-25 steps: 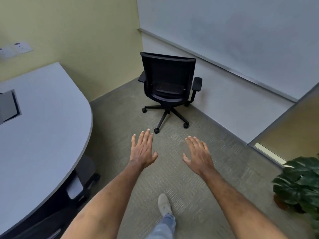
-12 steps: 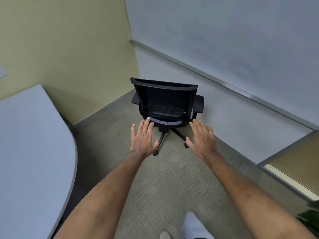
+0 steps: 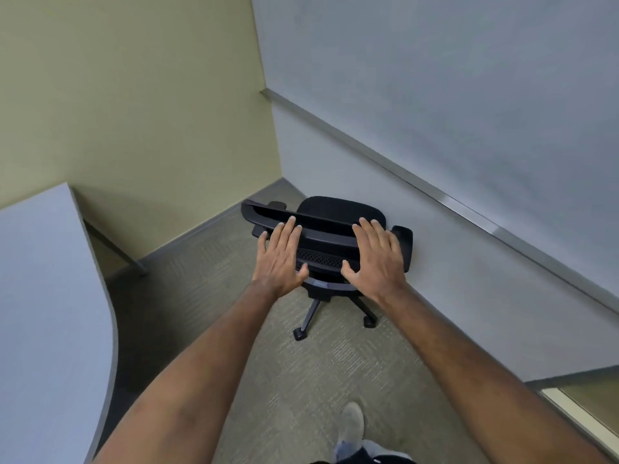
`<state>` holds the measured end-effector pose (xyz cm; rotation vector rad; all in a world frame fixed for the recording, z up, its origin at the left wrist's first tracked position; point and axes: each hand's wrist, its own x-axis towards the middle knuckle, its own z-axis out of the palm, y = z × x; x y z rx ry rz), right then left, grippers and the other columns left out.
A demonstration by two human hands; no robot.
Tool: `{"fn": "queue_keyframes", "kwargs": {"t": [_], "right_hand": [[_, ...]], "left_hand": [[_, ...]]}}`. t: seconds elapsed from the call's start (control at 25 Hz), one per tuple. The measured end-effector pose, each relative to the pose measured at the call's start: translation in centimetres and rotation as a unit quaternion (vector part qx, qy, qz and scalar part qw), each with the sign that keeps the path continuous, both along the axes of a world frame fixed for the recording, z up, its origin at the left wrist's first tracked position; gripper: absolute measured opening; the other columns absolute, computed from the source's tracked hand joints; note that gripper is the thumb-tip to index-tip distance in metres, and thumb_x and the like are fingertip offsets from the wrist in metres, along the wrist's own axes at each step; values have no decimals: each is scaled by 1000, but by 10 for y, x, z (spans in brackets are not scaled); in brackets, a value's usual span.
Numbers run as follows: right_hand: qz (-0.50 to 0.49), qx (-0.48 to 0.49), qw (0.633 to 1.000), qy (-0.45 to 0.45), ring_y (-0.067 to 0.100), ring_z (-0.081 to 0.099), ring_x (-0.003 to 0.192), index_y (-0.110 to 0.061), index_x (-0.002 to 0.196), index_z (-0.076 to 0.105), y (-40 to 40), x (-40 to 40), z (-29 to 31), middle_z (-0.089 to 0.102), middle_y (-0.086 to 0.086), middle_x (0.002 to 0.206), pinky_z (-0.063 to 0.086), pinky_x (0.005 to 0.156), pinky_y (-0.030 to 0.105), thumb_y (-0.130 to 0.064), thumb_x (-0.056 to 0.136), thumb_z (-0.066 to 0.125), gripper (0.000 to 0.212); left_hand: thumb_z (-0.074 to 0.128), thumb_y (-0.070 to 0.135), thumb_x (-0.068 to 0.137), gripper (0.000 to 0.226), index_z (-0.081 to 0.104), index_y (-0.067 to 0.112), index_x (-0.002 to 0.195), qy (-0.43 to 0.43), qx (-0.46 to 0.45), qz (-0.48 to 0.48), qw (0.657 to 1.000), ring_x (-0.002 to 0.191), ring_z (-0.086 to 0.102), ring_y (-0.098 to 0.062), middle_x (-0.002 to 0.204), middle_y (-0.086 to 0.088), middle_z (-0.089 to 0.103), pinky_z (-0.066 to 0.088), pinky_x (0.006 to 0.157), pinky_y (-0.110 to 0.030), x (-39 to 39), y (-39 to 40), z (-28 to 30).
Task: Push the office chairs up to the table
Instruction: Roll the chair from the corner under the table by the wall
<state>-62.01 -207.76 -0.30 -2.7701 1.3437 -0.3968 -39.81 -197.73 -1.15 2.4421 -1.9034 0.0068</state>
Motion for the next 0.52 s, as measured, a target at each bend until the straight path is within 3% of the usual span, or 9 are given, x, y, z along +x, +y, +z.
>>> {"fn": "queue_keyframes", "kwargs": {"t": [0.16,0.28,0.4,0.52], "right_hand": [[2,37,999,28,29,27,155,-15,158,33,-45,32,-1,32,8,168,28,124,53,-62,80,67,97],[-27,93,995,38,26,29,154,-20,159,29,-63,50,-9,30,3,169,31,123,50,-72,75,71,108],[-47,104,992,58,23,48,142,-24,152,39,-71,57,-14,46,-2,159,40,116,47,-80,72,66,102],[-47,77,995,43,23,61,124,-27,142,52,-70,60,-16,64,-5,138,46,106,45,-81,70,63,91]], "left_hand": [[59,65,88,107,4,17,166,4,23,-19,1000,160,1,-26,175,-4,-4,4,127,-57,27,-51,2],[62,78,80,118,3,20,165,44,70,-57,995,158,10,-24,175,-2,7,11,126,-55,54,-78,6],[65,85,71,121,13,24,163,93,129,-71,985,153,25,-26,168,-3,29,24,122,-56,84,-101,17],[63,89,66,118,27,25,159,68,178,-78,978,146,33,-28,160,-3,41,36,117,-57,107,-110,21]]}}
